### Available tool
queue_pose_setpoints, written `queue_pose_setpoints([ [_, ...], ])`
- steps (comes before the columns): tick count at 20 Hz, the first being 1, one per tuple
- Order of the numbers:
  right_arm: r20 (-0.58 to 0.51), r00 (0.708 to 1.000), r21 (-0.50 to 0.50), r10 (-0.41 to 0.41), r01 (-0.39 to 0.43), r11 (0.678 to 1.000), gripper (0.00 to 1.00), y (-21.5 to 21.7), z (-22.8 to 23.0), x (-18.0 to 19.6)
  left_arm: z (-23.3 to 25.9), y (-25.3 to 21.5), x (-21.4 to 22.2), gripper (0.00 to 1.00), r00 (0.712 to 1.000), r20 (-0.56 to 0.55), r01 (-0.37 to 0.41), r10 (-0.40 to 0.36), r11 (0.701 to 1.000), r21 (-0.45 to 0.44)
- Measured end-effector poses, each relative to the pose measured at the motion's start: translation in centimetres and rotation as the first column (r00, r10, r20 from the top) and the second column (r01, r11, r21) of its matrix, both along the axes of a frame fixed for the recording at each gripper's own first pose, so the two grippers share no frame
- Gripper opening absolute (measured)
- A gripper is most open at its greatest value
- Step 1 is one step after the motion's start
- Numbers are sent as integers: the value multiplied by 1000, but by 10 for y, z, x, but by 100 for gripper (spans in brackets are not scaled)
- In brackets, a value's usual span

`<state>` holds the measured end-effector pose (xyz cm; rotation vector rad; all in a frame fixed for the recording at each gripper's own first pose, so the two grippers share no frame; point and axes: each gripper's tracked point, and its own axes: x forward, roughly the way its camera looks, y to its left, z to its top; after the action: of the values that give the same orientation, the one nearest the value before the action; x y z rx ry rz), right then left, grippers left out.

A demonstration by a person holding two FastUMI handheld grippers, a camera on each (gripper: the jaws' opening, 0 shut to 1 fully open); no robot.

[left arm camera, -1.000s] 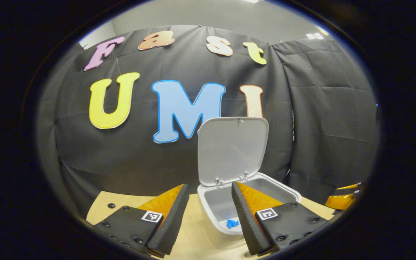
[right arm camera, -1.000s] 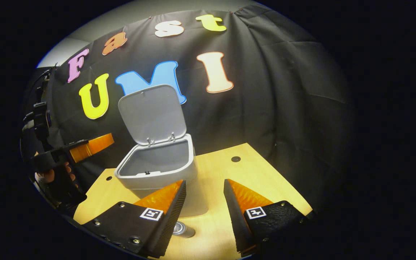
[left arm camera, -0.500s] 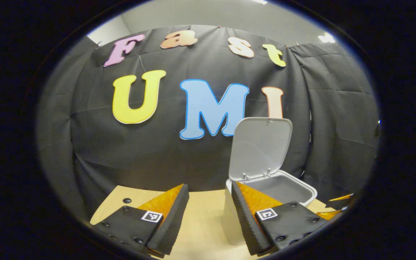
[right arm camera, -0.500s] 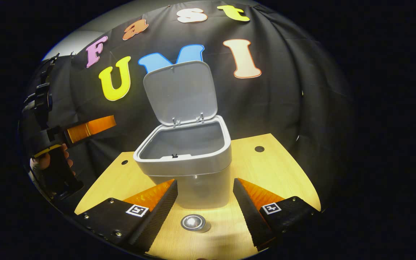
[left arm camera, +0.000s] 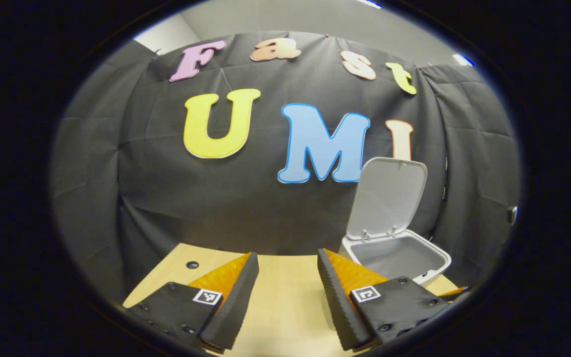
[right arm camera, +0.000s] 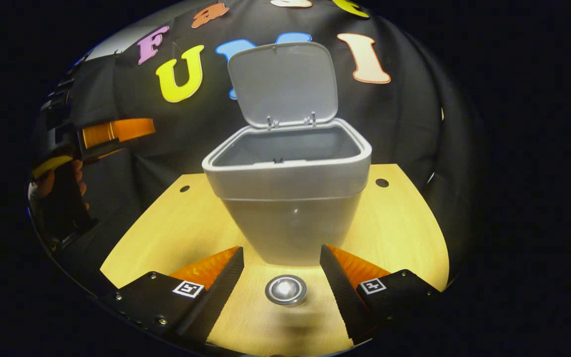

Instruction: Press the lid of the desktop garbage bin to open it, pick up the crumpled paper on the desktop and throw it into the bin, then pick up the pop can on the desktop and drop it into the bin, and finally close the garbage bin lid.

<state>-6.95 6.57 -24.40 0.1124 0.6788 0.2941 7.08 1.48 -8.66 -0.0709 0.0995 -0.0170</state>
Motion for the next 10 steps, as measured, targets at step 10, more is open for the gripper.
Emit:
queue_pose_setpoints([
  [10, -123, 991, -73, 59, -68, 995, 98, 15, -65, -11, -5, 52, -20, 82, 996, -15, -88, 88, 996, 10],
])
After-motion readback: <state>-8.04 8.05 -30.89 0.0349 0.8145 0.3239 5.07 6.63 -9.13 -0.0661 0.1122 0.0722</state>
